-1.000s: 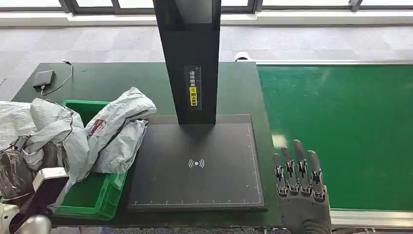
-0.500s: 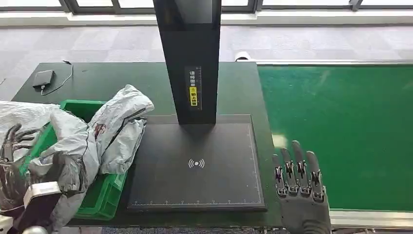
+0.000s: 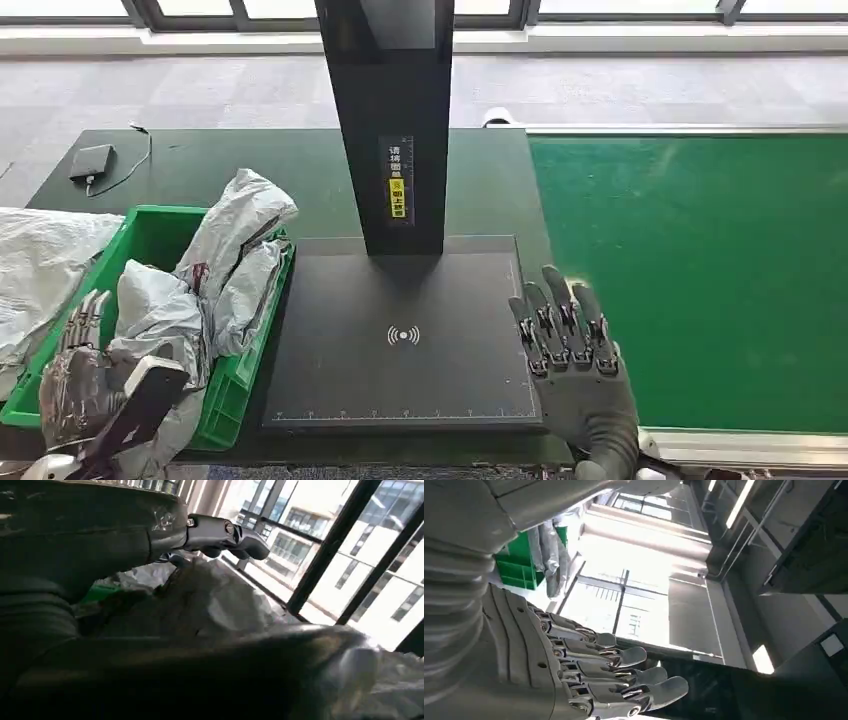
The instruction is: Moved the parcel from conveyor to table for the left to box.
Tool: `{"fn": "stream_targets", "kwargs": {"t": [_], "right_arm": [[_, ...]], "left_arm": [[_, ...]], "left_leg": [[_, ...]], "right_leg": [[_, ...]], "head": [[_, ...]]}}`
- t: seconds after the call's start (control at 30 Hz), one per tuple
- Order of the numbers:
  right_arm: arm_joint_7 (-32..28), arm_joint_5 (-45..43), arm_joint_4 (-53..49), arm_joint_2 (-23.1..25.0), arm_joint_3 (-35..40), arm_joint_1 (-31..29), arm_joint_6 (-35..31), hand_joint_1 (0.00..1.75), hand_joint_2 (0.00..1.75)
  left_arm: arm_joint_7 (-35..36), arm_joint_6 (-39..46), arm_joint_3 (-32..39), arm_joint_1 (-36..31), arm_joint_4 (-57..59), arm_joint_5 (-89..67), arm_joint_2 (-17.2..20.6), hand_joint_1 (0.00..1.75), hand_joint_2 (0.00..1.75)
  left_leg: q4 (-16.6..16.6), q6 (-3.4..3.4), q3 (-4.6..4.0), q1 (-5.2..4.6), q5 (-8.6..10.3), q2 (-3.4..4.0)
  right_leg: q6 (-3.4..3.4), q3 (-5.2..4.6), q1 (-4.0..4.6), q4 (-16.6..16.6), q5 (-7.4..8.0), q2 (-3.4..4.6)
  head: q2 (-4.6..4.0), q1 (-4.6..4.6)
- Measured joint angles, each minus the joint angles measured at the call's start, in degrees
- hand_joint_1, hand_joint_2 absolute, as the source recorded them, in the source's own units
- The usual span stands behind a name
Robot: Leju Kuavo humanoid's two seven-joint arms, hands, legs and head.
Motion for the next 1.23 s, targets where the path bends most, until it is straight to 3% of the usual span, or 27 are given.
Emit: {"fn": "stream_targets", "kwargs": {"t": [0.23,0.37,0.43,0.57,0.77,0.8,1.07,1.23], "right_arm": [[0.0,0.2,1.5,0.3,0.0,-0.6,-2.5,0.00,1.75],[-0.1,0.5,0.8,0.3,0.0,1.1,-7.0,0.00,1.75],[-0.1,0.1,-0.5,0.1,-0.1,2.2,-8.9,0.00,1.75],[-0.1,-0.7,-1.8,-0.4,-3.5,3.5,-9.5,0.00,1.75],[-0.1,-0.1,-3.2,-1.1,-6.6,5.0,-11.1,0.00,1.75],[-0.1,0.0,-3.2,-1.1,-6.7,5.2,-11.2,0.00,0.00],[-0.1,2.2,-5.7,-4.0,-6.7,9.5,-21.3,0.00,0.00],[-0.1,5.3,-5.1,-5.6,-5.9,10.0,-28.1,0.00,0.00]], "left_arm": [[-5.9,4.8,1.0,-2.4,5.1,9.3,-2.8,0.00,0.00],[-19.0,7.6,-1.0,-1.7,1.5,28.1,-3.9,0.00,0.00],[-23.5,3.9,-4.0,-0.1,-2.1,37.0,-4.0,0.00,0.00],[-25.5,-10.7,-11.1,3.8,-12.7,49.2,-3.4,0.00,0.00],[-25.6,-12.6,-20.3,5.9,-21.8,48.7,-1.4,0.00,0.00],[-25.6,-12.7,-21.0,6.1,-22.6,48.7,-1.2,0.00,0.00],[-25.4,-29.9,-25.5,5.0,-18.6,51.8,0.2,0.00,0.00],[-25.4,-22.2,-33.5,2.8,-11.5,46.5,4.9,0.00,0.00]], "left_leg": [[0.0,0.02,-0.03,-0.01,0.02,-0.25],[0.0,0.03,-0.03,-0.01,0.00,-0.23],[0.0,0.07,-0.03,-0.01,-0.03,-0.23],[0.0,0.11,-0.04,-0.01,-0.08,-0.19],[0.0,0.16,-0.02,-0.04,-0.11,-0.16],[0.0,0.15,0.03,-0.05,-0.10,-0.16],[0.0,0.17,0.01,-0.05,-0.11,-0.23],[0.0,0.18,0.03,-0.06,-0.11,-0.20]], "right_leg": [[0.01,0.01,-0.03,0.0,-0.01,-0.14],[0.02,-0.01,-0.06,0.0,-0.01,-0.12],[0.06,0.01,-0.07,0.0,-0.04,-0.12],[0.08,-0.02,-0.12,-0.1,-0.05,-0.10],[0.14,0.05,-0.14,-0.1,-0.08,-0.11],[0.14,0.04,-0.13,-0.1,-0.08,-0.10],[0.18,0.09,-0.15,-0.1,-0.11,-0.17],[0.19,0.08,-0.18,-0.1,-0.09,-0.14]], "head": [[0.02,0.00],[0.00,0.00],[0.00,0.00],[0.02,0.00],[0.02,0.00],[0.02,0.00],[0.02,0.02],[0.00,0.00]]}}
